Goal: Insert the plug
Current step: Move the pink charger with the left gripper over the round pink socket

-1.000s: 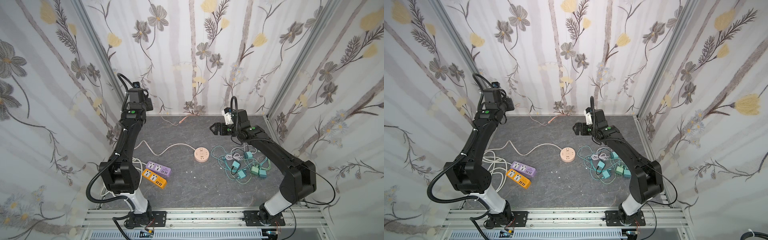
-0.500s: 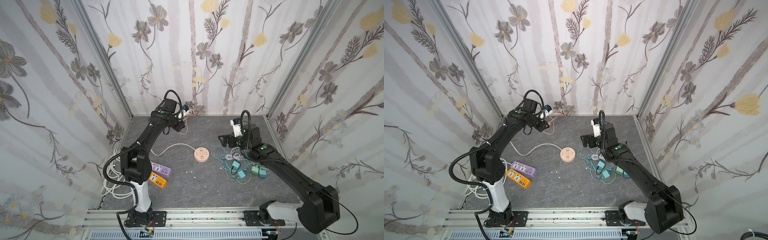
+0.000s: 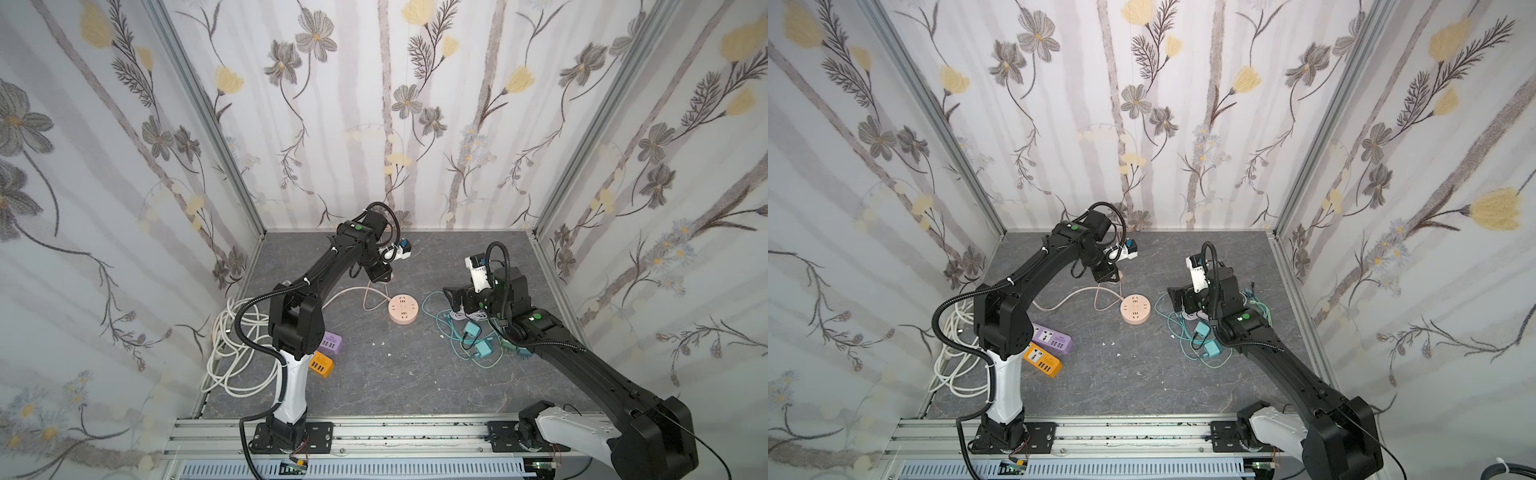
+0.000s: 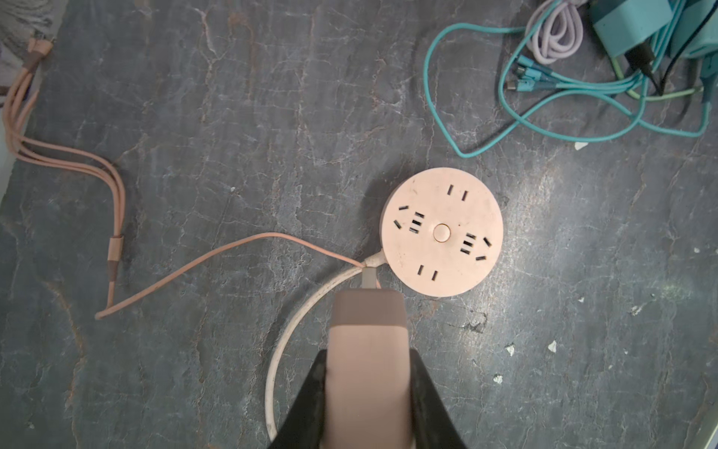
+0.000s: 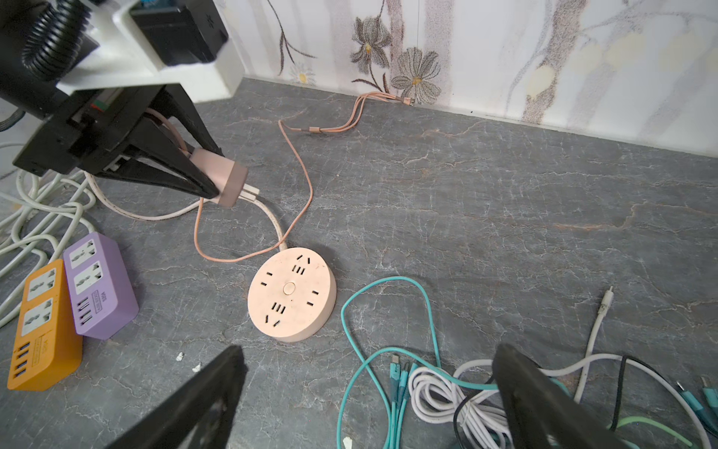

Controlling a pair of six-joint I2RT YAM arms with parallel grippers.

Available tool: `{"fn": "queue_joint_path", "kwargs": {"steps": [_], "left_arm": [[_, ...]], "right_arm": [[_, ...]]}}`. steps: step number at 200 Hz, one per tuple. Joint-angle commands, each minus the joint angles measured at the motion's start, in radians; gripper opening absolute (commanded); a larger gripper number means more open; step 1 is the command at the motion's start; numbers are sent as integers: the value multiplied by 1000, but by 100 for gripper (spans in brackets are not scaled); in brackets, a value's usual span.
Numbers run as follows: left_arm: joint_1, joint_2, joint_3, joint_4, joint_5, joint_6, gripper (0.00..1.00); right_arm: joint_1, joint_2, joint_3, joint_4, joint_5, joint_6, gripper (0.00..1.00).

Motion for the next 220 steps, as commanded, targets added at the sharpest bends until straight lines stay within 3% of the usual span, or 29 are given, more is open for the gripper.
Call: {"fn": "queue_joint_path", "kwargs": {"steps": [1, 97, 133, 220], "left_arm": [[-33, 16, 11, -74, -63, 118, 0], [-138, 187, 168, -221, -163, 203, 0], [-156, 230, 182, -170, -205, 221, 0], [-200, 408, 419, -334, -289, 234, 0]], "right_arm": [[1, -18, -20, 52, 18, -48, 99], [1, -108, -115, 57, 24, -144, 99], [1, -117, -139, 79, 35, -147, 99], [-1, -102, -143, 107, 47, -167, 100]]}}
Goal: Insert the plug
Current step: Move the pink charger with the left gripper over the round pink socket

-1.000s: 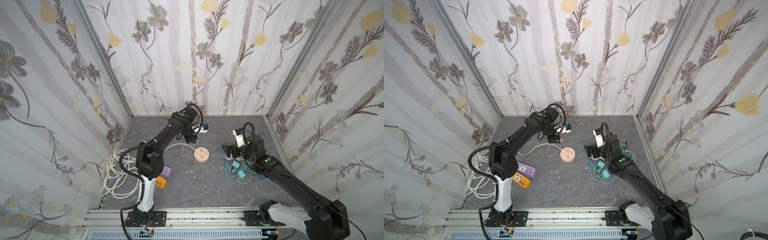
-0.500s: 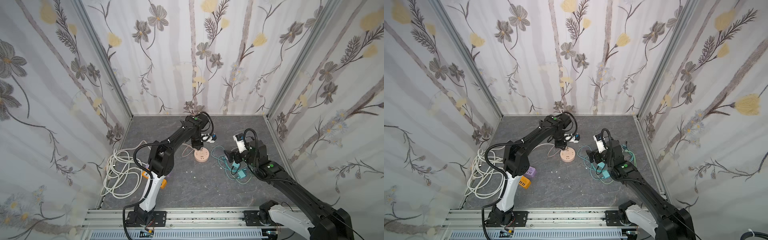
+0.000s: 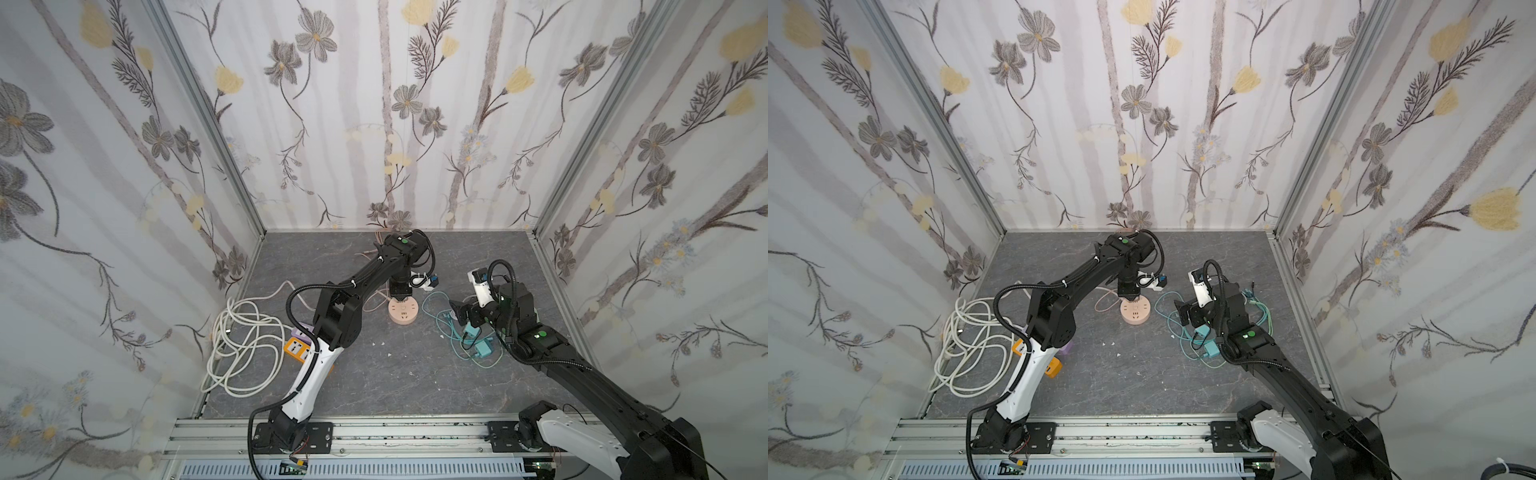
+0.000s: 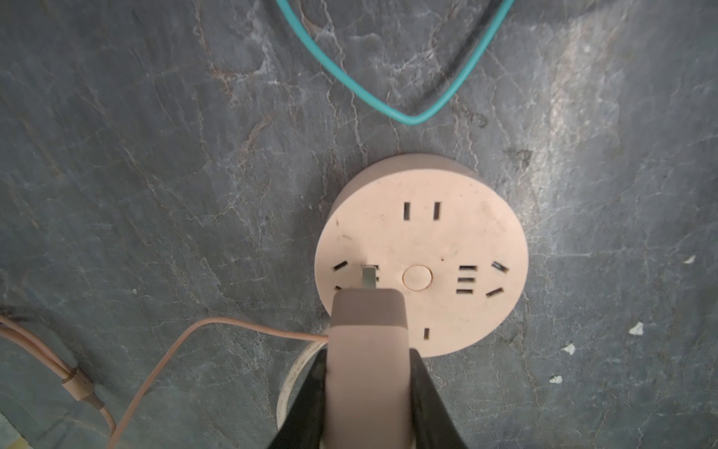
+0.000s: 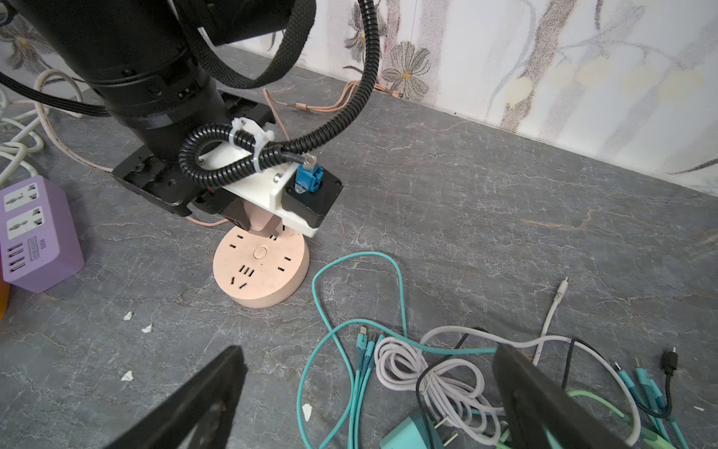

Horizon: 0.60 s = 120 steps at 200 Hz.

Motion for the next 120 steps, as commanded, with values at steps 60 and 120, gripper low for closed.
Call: {"fn": "queue_joint_path", "kwargs": {"steps": [60, 120], "left_arm": [[-30, 49, 84, -147, -149, 18, 0], [-52, 39, 130, -153, -197, 20, 0]], "right_arm": [[-2, 16, -4, 61, -1, -45, 99], [-4, 13, -8, 69, -7, -37, 99]]}}
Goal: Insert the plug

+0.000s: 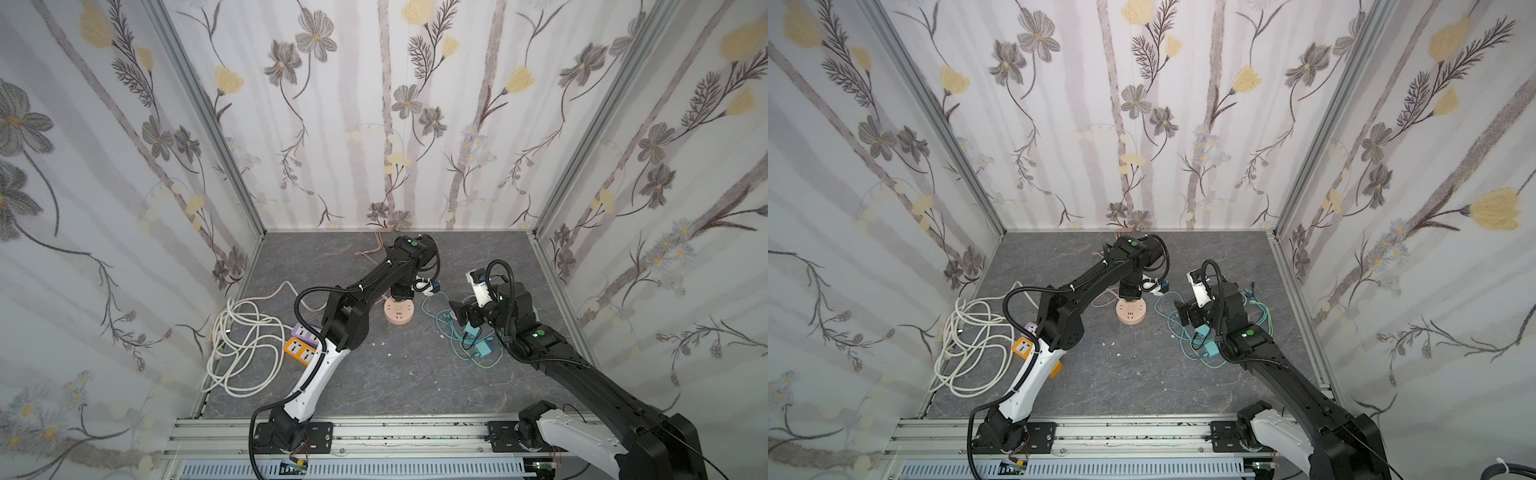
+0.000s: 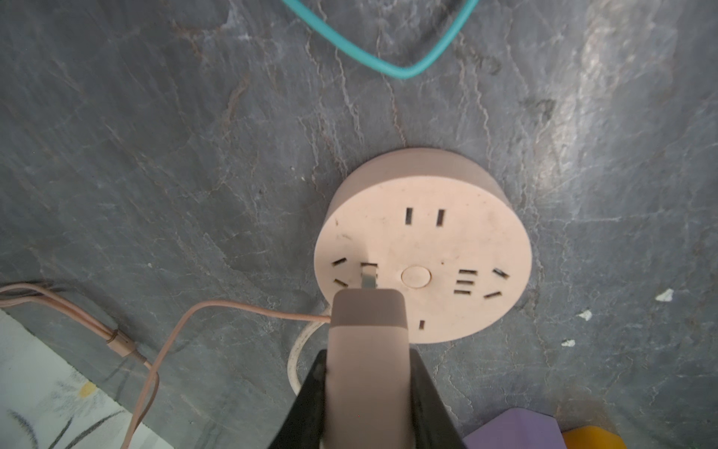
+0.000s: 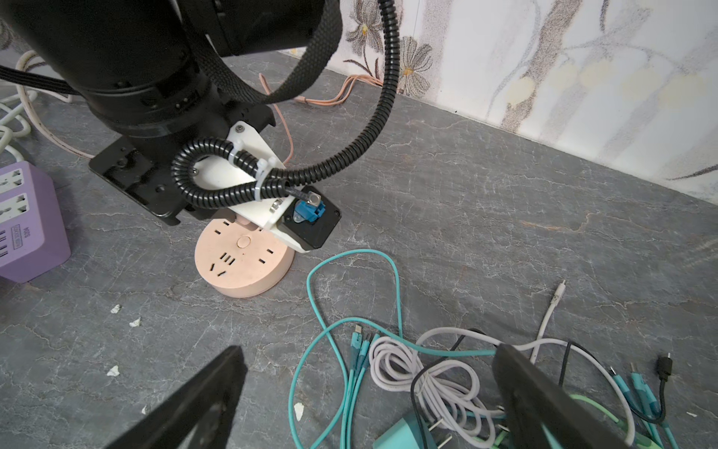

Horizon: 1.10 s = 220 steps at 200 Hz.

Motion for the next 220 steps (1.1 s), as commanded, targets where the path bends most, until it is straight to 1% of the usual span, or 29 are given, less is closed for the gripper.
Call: {"fn": "queue_joint_path", "kwargs": {"steps": [1, 79, 113, 173, 197, 220], "left_arm": [[-9, -12, 16, -38, -32, 12, 0], [-16, -16, -44, 0, -109, 24, 0], [-16, -19, -70, 19, -123, 32, 0], [-19, -13, -94, 43, -114, 37, 0], [-22, -16, -86, 40, -86, 36, 0], [-22, -17, -44, 29, -52, 31, 0]], "right_arm": [[-1, -1, -5, 59, -7, -8, 99], [-1, -19, -17, 60, -2, 0, 99], [-2, -18, -22, 63, -4, 0, 99], [-3, -18, -21, 69, -6, -1, 99], [-3, -20, -20, 67, -6, 0, 99], [-3, -18, -19, 69, -7, 2, 99]]}}
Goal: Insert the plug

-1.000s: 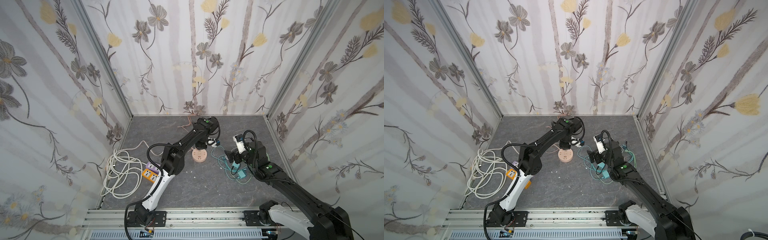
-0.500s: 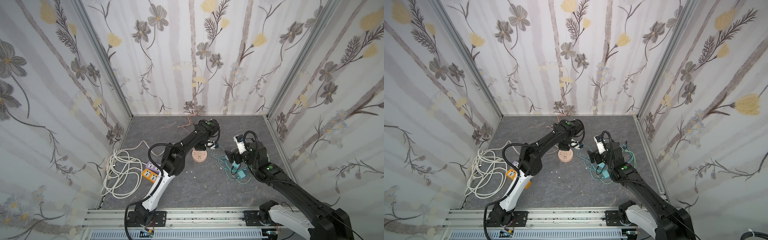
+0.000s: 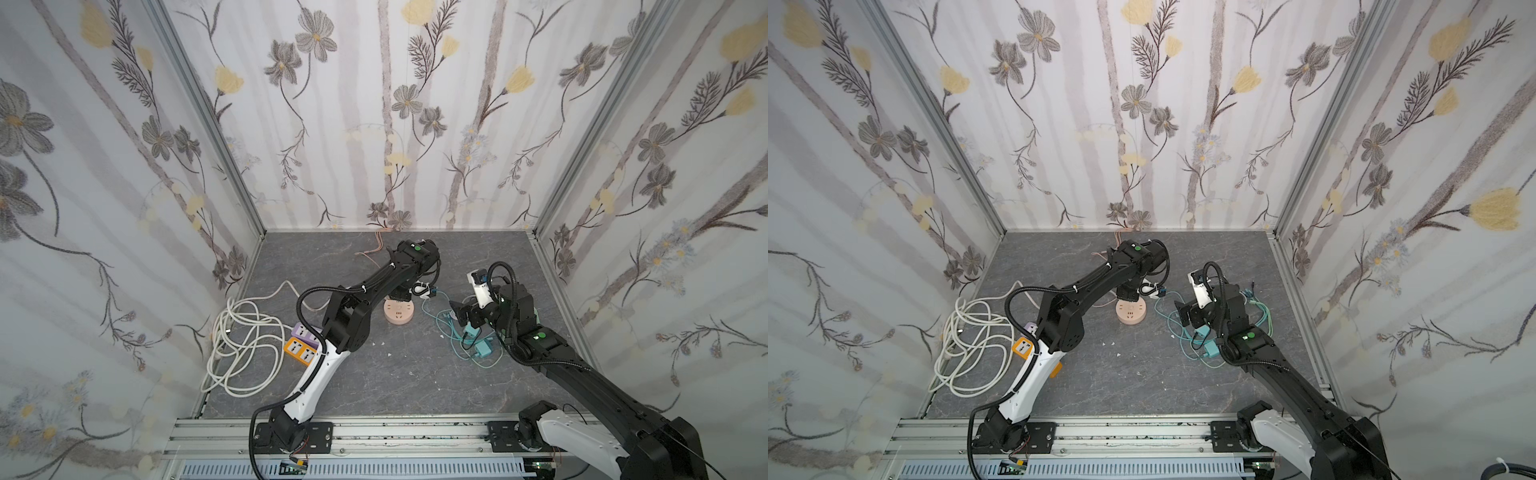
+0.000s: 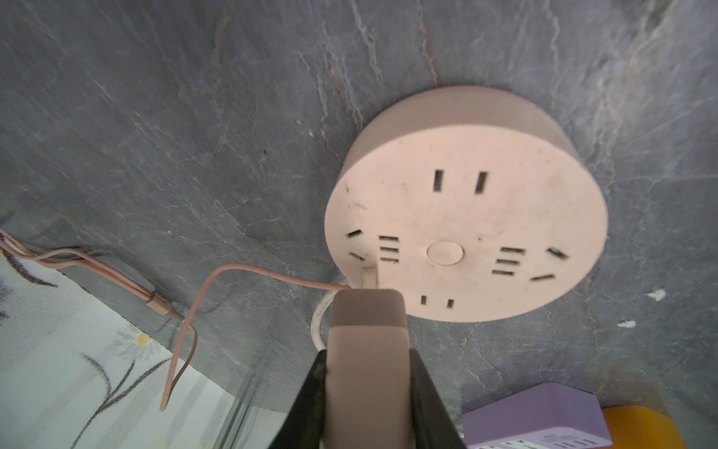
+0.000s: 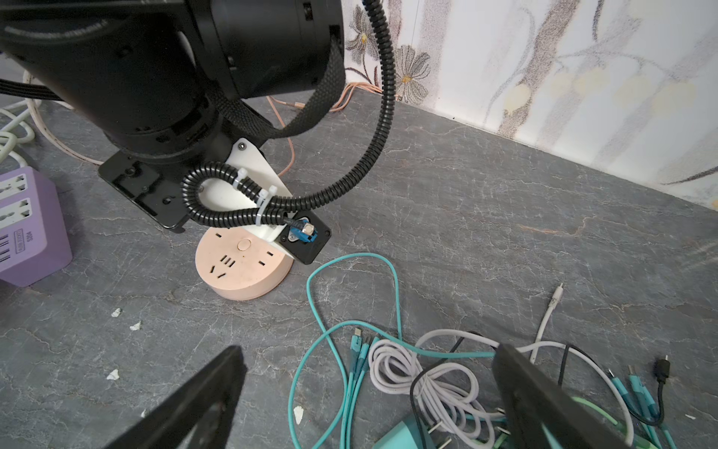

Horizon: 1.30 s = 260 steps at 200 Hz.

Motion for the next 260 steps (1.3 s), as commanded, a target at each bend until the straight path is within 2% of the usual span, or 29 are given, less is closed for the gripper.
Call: {"fn": "queue_joint_path", "kwargs": {"steps": [1, 34, 89, 215, 260], "left_arm": [[-1, -1, 36, -8, 90, 6, 0], [0, -16, 103, -58, 135, -8, 0], [-8, -20, -9, -11, 51, 5, 0], [-15, 32, -12, 14, 78, 30, 0], [-28, 116, 9, -35, 98, 43, 0]], "right_arm": [[-1, 1, 0, 48, -7, 1, 99], [-1, -2, 3, 46, -8, 1, 99], [-2, -16, -5, 44, -8, 6, 99], [-3, -45, -21, 30, -5, 7, 100], [-2, -45, -32, 23, -19, 12, 99]]}}
